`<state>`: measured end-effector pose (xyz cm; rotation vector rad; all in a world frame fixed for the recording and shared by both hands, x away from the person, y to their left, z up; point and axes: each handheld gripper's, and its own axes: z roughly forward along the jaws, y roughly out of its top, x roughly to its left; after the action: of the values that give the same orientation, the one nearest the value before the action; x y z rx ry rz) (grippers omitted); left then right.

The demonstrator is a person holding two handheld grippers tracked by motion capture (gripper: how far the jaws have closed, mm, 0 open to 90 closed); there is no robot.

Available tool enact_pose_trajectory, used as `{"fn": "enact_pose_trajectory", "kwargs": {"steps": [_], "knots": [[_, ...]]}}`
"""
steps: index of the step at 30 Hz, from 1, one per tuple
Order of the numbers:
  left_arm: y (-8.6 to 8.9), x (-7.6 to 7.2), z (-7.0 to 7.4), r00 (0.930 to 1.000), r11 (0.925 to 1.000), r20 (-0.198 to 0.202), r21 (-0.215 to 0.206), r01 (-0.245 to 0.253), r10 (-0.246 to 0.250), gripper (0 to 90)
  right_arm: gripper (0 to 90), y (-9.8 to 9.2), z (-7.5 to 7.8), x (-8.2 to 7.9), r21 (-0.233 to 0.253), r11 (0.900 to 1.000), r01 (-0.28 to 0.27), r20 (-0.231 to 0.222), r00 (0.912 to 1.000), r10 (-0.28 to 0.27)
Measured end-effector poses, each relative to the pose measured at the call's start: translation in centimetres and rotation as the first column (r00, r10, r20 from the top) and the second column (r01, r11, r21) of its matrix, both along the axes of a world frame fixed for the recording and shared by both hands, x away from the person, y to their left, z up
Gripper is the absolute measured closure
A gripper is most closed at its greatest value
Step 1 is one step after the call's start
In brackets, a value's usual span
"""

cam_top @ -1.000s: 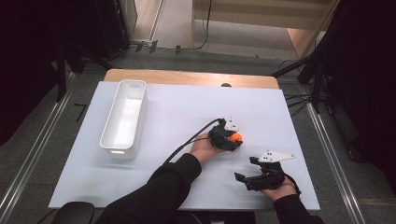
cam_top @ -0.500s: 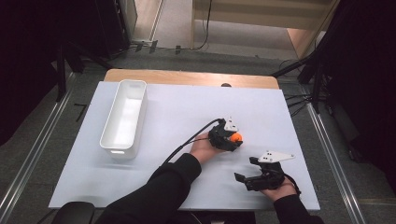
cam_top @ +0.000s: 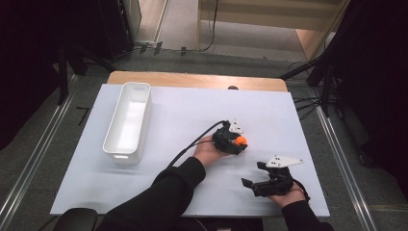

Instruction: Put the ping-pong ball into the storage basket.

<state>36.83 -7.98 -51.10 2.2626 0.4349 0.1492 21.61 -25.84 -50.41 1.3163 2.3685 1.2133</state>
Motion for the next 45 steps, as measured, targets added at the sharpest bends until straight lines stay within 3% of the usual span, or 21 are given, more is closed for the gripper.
{"fn": "enact_pose_trajectory", "kwargs": {"steps": [7, 11, 16, 21, 31, 34, 45], "knots": [[0.8, 0.1, 0.8, 0.9999, 0.9999, -0.017, -0.013, 0.002, -0.002, 50.7, 6.8, 0.0, 0.0, 0.0, -0.002, 1.0, -0.002, 0.003, 1.0, 0.002], [1.3, 0.0, 1.2, 0.9987, 0.9994, -0.051, -0.036, 0.001, -0.002, 50.7, 6.7, 0.1, 0.0, 0.0, 0.001, 1.0, -0.002, 0.001, 1.0, 0.002], [1.7, -0.1, 2.1, 0.9983, 0.9994, -0.055, -0.03, 0.019, -0.02, 50.7, 6.7, 0.1, 0.0, 0.0, 0.005, 1.0, -0.007, 0.002, 1.0, 0.007], [2.4, -0.3, 2.7, 0.9971, 0.9983, -0.074, -0.057, 0.012, -0.016, 50.7, 6.7, 0.1, 0.1, 0.0, 0.007, 1.0, -0.01, 0.005, 0.9999, 0.01], [3.4, -1.1, 4.2, 0.9974, 0.9993, -0.064, -0.022, 0.031, -0.033, 50.7, 6.7, 0.2, 0.0, 0.1, 0.004, 1.0, -0.013, 0.004, 0.9999, 0.013], [3.7, -1.2, 4.5, 0.9964, 0.9988, -0.076, -0.032, 0.036, -0.038, 50.7, 6.7, 0.2, 0.0, 0.1, 0.004, 1.0, -0.011, 0.003, 0.9999, 0.011], [4.8, -1.9, 5.9, 0.9966, 0.9984, -0.064, -0.025, 0.051, -0.052, 50.7, 6.7, 0.1, 0.0, 0.0, 0.007, 1.0, -0.006, 0.003, 1.0, 0.006]]}}
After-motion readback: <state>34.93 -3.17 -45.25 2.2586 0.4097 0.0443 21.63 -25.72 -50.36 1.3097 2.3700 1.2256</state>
